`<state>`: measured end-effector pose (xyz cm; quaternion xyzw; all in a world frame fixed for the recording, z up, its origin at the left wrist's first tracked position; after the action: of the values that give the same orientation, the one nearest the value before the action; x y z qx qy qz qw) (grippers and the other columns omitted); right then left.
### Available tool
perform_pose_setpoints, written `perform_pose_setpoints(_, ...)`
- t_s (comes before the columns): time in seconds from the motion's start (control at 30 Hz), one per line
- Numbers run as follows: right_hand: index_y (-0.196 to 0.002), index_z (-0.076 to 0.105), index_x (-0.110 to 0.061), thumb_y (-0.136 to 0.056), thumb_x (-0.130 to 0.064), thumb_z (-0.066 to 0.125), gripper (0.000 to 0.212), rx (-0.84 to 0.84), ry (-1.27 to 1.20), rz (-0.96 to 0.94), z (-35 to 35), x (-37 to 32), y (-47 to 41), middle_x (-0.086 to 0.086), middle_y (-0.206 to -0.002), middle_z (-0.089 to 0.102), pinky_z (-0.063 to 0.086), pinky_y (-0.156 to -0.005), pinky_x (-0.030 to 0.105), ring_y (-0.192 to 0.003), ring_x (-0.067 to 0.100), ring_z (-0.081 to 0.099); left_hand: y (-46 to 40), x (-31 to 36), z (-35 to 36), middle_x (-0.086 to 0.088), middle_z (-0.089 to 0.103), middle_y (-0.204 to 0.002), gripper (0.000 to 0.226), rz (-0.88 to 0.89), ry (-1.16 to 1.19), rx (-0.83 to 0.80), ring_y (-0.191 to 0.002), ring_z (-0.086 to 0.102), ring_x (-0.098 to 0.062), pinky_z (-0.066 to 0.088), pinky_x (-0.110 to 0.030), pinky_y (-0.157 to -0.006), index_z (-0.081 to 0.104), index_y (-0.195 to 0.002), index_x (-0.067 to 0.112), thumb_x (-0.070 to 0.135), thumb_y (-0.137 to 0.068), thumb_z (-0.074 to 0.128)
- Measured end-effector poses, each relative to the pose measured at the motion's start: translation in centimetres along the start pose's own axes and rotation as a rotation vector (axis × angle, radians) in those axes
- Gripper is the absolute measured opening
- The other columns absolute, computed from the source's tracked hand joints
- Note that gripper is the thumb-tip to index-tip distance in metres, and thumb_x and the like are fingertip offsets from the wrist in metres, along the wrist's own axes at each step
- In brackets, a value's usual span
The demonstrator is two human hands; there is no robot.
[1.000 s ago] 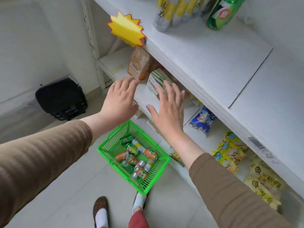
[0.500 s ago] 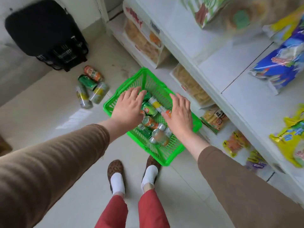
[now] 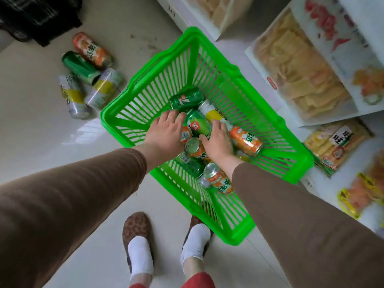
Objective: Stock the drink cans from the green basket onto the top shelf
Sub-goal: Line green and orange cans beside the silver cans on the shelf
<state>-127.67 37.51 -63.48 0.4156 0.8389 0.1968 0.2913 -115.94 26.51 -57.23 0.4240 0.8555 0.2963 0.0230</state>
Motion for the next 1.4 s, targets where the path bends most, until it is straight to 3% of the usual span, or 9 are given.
perform_pose_setpoints(0.13,-0.147,0.039,-0.012,-0.097,-0.039,0.064,0.063,0.016,-0.079,0.074,2.4,-0.4,-2.5,0.014,-0.149,0.039,0.041,-0.108,0.047,-0.136,0.038,0.041,-1.9,-1.2,1.5,-0.011,0.025,-0.155,0.082,0.002,-0.016,-0.007,-0.142,0.025,-0.029,0.026,-0.043,-0.116,0.014,-0.152,0.018,0.033,-0.087,0.061)
perform_pose_setpoints(0.3,-0.155,0.028,-0.012,-0.097,-0.05,0.059,0.076,-0.046,-0.142,0.248,4.5,-0.9,-4.1,0.014,-0.158,0.033,0.032,-0.113,0.048,-0.144,0.038,0.027,-2.9,-2.4,2.0,-0.011,0.022,-0.157,0.084,-0.011,0.005,-0.006,-0.144,0.021,-0.03,0.023,-0.044,-0.117,0.013,-0.154,0.017,0.034,-0.087,0.061)
perform_pose_setpoints(0.4,-0.152,0.033,-0.01,-0.09,-0.069,0.057,0.089,-0.105,-0.16,0.323,5.0,-0.3,-5.4,0.014,-0.156,0.04,0.033,-0.111,0.048,-0.143,0.038,0.029,-3.1,-2.7,2.1,-0.011,0.025,-0.154,0.083,0.006,0.015,0.014,-0.141,0.025,-0.031,0.027,-0.045,-0.116,0.014,-0.153,0.018,0.038,-0.087,0.061)
perform_pose_setpoints(0.53,-0.142,0.049,-0.009,-0.077,-0.078,0.065,0.096,-0.153,-0.182,0.387,5.1,0.1,-6.0,0.015,-0.146,0.05,0.04,-0.108,0.049,-0.136,0.037,0.042,-3.0,-3.2,1.8,-0.011,0.027,-0.153,0.085,0.009,0.026,0.026,-0.141,0.026,-0.03,0.029,-0.046,-0.116,0.015,-0.153,0.018,0.035,-0.085,0.062)
perform_pose_setpoints(0.67,-0.107,0.062,-0.012,-0.074,-0.065,0.078,0.065,-0.154,-0.445,0.351,2.9,-0.5,-4.5,0.003,-0.109,0.067,0.053,-0.09,0.04,-0.102,0.029,0.064,-1.6,-2.8,0.3,-0.011,0.027,-0.153,0.086,-0.01,0.029,0.021,-0.14,0.026,-0.03,0.028,-0.043,-0.114,0.013,-0.154,0.017,0.037,-0.086,0.063)
perform_pose_setpoints(0.73,-0.106,0.067,-0.017,-0.075,-0.059,0.08,0.054,-0.158,-0.618,0.303,0.7,-1.7,-2.7,-0.001,-0.102,0.071,0.055,-0.09,0.04,-0.096,0.024,0.067,-0.2,-2.4,-1.3,-0.011,0.027,-0.153,0.085,-0.014,0.041,0.027,-0.14,0.027,-0.03,0.029,-0.043,-0.113,0.014,-0.154,0.016,0.039,-0.087,0.061)
perform_pose_setpoints(0.9,-0.108,0.071,-0.021,-0.077,-0.048,0.084,0.043,-0.138,-0.748,0.159,-8.5,-6.4,4.1,-0.003,-0.1,0.076,0.057,-0.085,0.034,-0.093,0.016,0.072,5.3,-0.8,-9.7,-0.009,0.035,-0.145,0.082,-0.028,0.105,0.083,-0.135,0.033,-0.03,0.035,-0.045,-0.109,0.022,-0.15,0.015,0.04,-0.084,0.062)
perform_pose_setpoints(1.1,-0.109,0.072,-0.017,-0.065,-0.041,0.089,0.053,-0.008,-0.866,0.03,-24.8,-13.5,15.1,-0.001,-0.102,0.078,0.058,-0.085,0.036,-0.097,0.015,0.074,14.6,1.7,-26.9,-0.009,0.043,-0.137,0.079,-0.004,0.186,0.224,-0.126,0.04,-0.032,0.042,-0.044,-0.099,0.033,-0.143,0.015,0.035,-0.076,0.07)
perform_pose_setpoints(1.4,-0.109,0.067,-0.021,-0.065,-0.032,0.087,0.049,0.275,-0.968,-0.309,-52.7,-24.1,34.8,0.002,-0.105,0.076,0.056,-0.089,0.031,-0.096,0.016,0.07,30.0,8.8,-53.3,-0.011,0.041,-0.143,0.093,0.234,0.13,0.497,-0.129,0.039,-0.034,0.042,-0.049,-0.102,0.029,-0.147,0.013,0.043,-0.072,0.074)
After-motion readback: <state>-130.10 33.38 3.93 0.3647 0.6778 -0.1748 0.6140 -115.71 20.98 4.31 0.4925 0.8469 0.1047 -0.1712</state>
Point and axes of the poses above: each hand's wrist, its own y-axis away from the middle knuckle, its own z-axis out of the palm, x = y × z, the point moved 7 cm from there along -y, towards the middle knuckle
